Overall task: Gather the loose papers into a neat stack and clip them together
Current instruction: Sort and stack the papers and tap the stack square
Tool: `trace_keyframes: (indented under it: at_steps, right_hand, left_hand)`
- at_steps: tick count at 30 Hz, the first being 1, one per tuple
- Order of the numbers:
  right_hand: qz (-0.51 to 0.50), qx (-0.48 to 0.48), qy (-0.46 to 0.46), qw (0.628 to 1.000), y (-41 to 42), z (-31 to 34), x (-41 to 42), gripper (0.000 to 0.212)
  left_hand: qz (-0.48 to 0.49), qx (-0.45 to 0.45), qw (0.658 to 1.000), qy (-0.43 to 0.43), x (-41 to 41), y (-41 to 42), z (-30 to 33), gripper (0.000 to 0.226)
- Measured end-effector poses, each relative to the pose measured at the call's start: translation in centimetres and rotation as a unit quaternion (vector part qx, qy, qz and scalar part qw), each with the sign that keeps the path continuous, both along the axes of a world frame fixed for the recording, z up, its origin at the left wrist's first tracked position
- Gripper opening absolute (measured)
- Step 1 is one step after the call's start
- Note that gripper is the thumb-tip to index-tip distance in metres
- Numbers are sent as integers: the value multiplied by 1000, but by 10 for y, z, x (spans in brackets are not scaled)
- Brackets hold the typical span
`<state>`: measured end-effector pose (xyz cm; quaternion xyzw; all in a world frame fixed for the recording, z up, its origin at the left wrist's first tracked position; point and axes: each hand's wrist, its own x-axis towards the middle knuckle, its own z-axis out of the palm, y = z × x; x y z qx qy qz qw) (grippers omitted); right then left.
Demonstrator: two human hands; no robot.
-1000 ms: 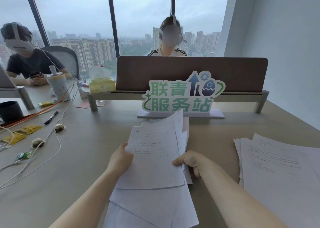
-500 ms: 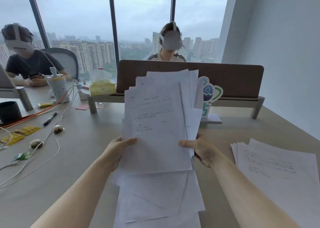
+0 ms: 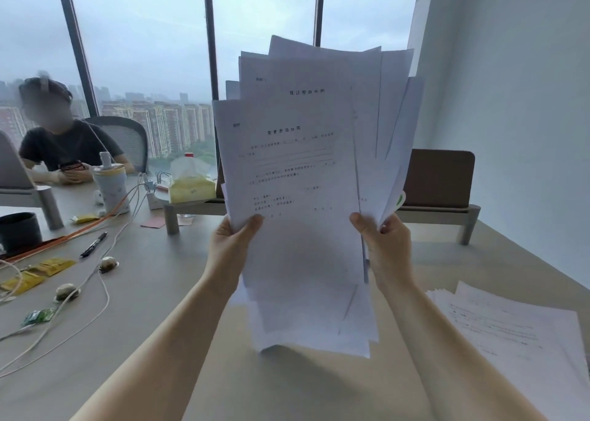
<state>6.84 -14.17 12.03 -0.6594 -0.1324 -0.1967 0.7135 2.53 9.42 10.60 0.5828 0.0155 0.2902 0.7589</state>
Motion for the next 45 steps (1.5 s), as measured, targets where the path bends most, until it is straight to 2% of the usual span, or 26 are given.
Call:
trace_keyframes:
  at_steps: [2, 3, 5, 6, 10, 12, 15, 16, 19, 23, 25, 28, 31, 37, 41, 45]
  right_hand:
    - [12, -10, 29, 999, -5, -8, -4, 97]
    - [29, -15, 43, 999, -8, -15, -5, 79]
    - [52, -27, 53, 997, -10, -27, -10, 18]
    - [61, -28, 58, 996, -11, -33, -11, 4]
    - [63, -3, 88, 994, -15, -43, -17, 12]
    - [59, -2, 102, 993, -17, -44, -17, 11]
    - [48, -16, 97, 994, -18, -45, -15, 9]
    - [48, -17, 91, 995, -18, -44, -15, 9]
    - [64, -12, 70, 995, -15, -39, -16, 15]
    - [119, -29, 76, 990, -13, -42, -14, 30]
    - [140, -37, 99, 985, -13, -51, -15, 32]
    - [140, -52, 131, 980, -14, -65, -19, 25]
    - [101, -80, 127, 983, -16, -71, -19, 22]
    - [4, -128, 122, 984, -43, -59, -16, 9]
    - [-58, -169, 145, 973, -78, -56, -13, 31]
    - [-126, -187, 154, 962, -120, -54, -14, 23]
  left_hand:
    - [-14, 1, 1000, 6, -1, 0, -9, 22]
    - [-22, 4, 1000, 15, -2, 0, -16, 26]
    - [-27, 18, 998, 46, -6, -3, -29, 27]
    - [-27, 27, 997, 61, -8, -5, -35, 24]
    - [-23, 69, 993, 95, -11, -10, -51, 7]
    - [-18, 91, 987, 128, -9, -7, -55, 14]
    - [-20, 139, 977, 161, -10, -5, -58, 37]
    - [-19, 141, 977, 156, -10, -6, -57, 39]
    - [-25, 106, 988, 111, -11, -11, -49, 22]
    - [-57, 61, 994, 74, -14, -17, -45, 30]
    - [-77, 68, 990, 98, -14, -19, -54, 31]
    - [-66, 103, 980, 158, -11, -25, -73, 24]
    - [-28, 151, 971, 185, -6, -35, -82, 8]
    - [-52, 157, 974, 157, 0, -65, -66, 18]
    - [-90, 131, 975, 157, 9, -93, -62, 15]
    - [-142, 129, 966, 176, 16, -131, -65, 14]
